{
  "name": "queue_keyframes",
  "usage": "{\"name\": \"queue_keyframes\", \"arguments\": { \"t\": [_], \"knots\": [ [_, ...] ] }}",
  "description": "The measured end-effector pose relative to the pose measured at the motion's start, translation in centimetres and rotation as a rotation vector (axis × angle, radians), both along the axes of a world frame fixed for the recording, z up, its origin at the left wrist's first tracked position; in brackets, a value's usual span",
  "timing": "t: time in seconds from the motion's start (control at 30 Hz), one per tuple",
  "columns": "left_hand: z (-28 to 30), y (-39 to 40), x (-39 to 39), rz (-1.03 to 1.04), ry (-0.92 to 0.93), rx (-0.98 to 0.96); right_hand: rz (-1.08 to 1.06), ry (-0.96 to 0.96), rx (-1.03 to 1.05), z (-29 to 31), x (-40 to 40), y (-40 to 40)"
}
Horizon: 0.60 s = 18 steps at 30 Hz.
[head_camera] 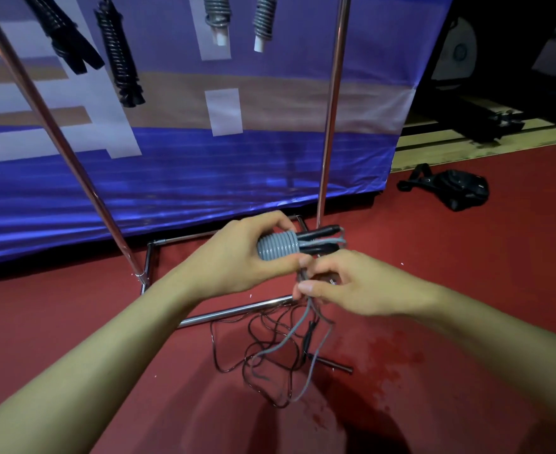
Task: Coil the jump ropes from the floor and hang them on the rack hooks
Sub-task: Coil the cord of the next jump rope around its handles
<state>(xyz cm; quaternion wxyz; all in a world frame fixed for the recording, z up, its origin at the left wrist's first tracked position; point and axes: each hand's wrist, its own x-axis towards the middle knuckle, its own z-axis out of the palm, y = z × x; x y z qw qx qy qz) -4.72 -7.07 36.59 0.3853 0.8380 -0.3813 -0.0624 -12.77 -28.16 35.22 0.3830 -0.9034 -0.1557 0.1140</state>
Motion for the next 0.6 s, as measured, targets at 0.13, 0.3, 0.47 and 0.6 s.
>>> {"name": "queue_keyframes", "arguments": {
  "t": [0.13,0.3,0.47,0.6],
  "knots": [
    [0.1,0.1,0.1,-0.037,0.092,-0.051,0.114,-0.166,-0.194,-1.0,1.2,-1.0],
    [0.8,0.4,-0.2,-0.120,0.169,0.009,0.098,-0.286,-0.220,-1.3,2.1,-2.6],
    [0.7,0.3,0.0,-0.247,0.238,0.182,0.097,-0.638,-0.654,0.7,3.4,-3.1],
    [0.7,0.5,0.3,-0.283,0.189,0.318,-0.047,-0.380,-0.373,0.8,3.4,-2.5]
  ]
}}
